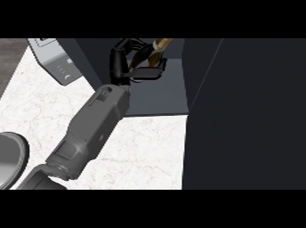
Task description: Pick up the wine, place it into the cabinet and close the cabinet
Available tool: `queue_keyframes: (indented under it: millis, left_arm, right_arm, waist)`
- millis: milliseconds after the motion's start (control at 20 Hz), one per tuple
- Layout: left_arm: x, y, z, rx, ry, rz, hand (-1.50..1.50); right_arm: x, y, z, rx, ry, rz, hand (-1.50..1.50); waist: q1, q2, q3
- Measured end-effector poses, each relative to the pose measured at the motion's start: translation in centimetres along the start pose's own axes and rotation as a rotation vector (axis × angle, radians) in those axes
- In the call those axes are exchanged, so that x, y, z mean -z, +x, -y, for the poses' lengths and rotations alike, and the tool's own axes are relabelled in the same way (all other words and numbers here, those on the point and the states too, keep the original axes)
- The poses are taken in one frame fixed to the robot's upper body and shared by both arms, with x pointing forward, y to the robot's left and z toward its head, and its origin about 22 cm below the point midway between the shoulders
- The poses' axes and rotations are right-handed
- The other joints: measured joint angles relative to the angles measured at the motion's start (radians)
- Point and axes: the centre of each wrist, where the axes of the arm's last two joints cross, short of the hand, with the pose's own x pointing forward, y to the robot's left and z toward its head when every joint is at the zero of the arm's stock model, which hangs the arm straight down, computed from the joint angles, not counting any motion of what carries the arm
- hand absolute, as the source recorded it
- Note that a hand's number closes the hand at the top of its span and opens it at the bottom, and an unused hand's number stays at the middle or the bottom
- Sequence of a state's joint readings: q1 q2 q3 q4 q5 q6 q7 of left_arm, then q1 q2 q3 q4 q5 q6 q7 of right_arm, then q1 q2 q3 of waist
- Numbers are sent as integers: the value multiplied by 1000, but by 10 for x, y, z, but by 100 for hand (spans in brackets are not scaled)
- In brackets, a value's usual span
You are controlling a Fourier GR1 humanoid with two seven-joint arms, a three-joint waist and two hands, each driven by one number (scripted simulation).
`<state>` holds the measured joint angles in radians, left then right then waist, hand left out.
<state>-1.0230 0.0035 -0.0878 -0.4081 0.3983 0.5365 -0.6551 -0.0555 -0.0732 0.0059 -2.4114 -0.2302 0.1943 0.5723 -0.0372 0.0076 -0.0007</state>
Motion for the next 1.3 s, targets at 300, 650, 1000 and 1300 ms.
queue_keyframes:
  millis: [300,650,1000,1300]
  left_arm:
    - [5,-1,0,-64,40,-45,150]
    - [6,-4,-1,-124,43,-67,150]
    - [6,-7,-2,-127,57,-56,150]
    - [3,-12,-3,-84,59,-70,-150]
  right_arm:
    - [-1,-2,-1,0,15,3,-150]
    - [4,2,-1,2,17,15,-150]
    - [3,-2,-4,11,32,19,-150]
    - [5,-3,-4,11,35,26,-150]
  waist:
    - [-14,2,0]
    - [-17,-4,6]
    - [-24,-1,7]
    - [-23,0,7]
